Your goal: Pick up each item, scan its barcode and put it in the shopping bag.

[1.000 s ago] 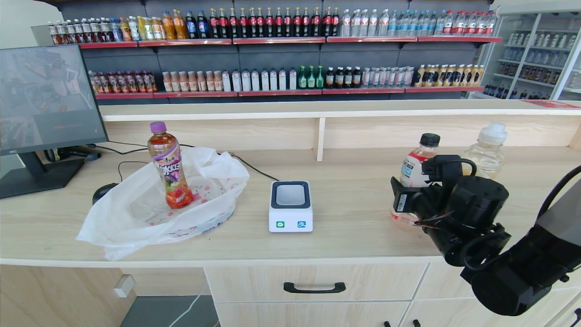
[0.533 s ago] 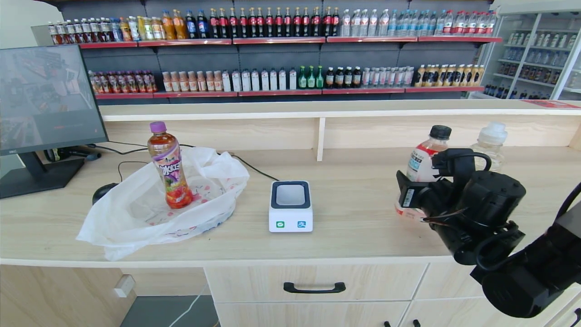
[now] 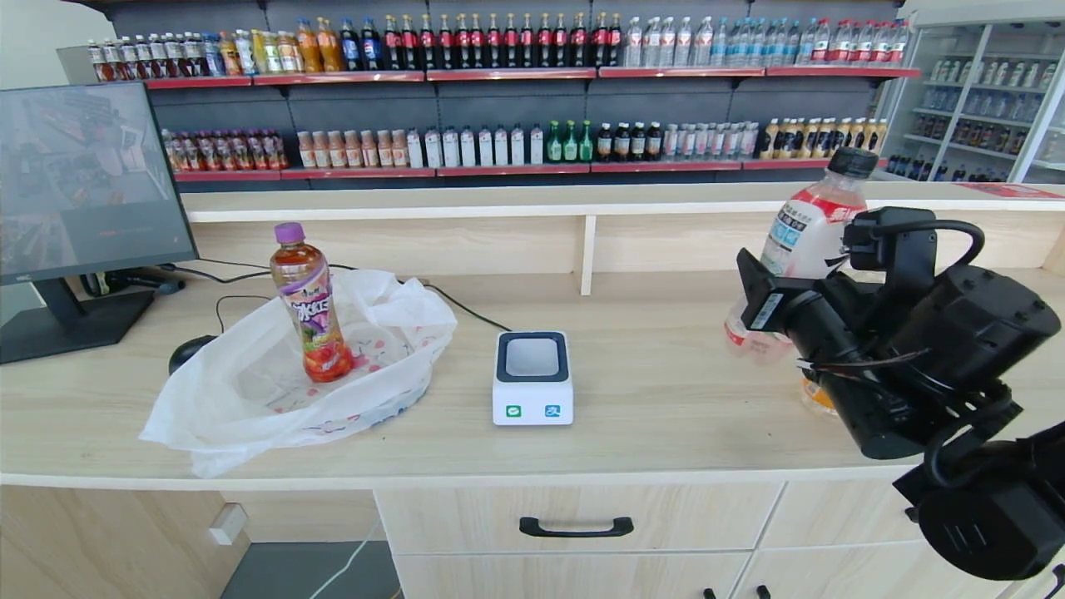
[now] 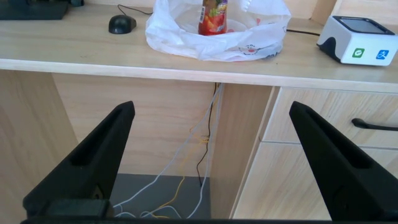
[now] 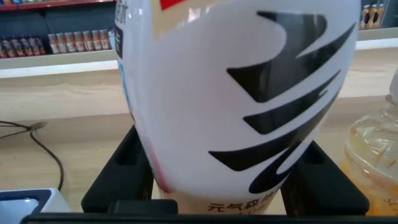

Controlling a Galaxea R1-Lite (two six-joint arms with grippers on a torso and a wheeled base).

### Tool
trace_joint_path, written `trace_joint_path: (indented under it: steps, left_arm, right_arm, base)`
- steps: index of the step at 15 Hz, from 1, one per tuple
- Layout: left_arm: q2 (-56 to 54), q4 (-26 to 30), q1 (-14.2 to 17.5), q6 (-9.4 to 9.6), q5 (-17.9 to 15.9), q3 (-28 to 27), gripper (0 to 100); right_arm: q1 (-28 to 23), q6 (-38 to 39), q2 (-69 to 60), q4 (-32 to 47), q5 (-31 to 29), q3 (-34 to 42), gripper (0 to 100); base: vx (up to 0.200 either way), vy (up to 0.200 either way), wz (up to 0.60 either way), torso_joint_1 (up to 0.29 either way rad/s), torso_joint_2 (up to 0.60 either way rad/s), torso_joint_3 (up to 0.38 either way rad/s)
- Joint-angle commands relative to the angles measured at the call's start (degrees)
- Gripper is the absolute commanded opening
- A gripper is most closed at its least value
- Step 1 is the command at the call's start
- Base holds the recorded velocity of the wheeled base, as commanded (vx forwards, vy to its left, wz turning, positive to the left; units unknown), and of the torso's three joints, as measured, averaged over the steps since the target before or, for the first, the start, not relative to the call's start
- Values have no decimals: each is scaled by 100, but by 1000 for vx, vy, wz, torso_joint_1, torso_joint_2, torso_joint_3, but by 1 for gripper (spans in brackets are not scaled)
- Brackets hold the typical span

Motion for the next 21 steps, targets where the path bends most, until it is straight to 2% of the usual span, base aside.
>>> trace_joint_path:
  steps: [1,8,12,14,18,21]
  left_arm:
    - [-2,-1,0,0,1,-1,100]
    - [-2,-1,0,0,1,-1,100]
    - [-2,-1,0,0,1,-1,100]
    - [-2,-1,0,0,1,-1,100]
    - [-2,-1,0,0,1,-1,100]
    - [-2,-1,0,0,1,7,100]
  right_arm:
    - [81,7,-247,0,14,-12,0]
    - [960,16,-590,53,67,-12,0]
    - [1364,631,-775,62,146,41,0]
    - [1390,1246,-898,88,647,181,0]
    - [1505,2116,-906,18,1157,260,0]
    - [1716,2345,-1021,-255,1614,436,0]
  base:
    - [0,0,0,0,0,0]
    - [0,0,0,0,0,0]
    - [0,0,0,0,0,0]
    - [0,0,0,0,0,0]
    - [0,0,0,0,0,0]
    - [0,0,0,0,0,0]
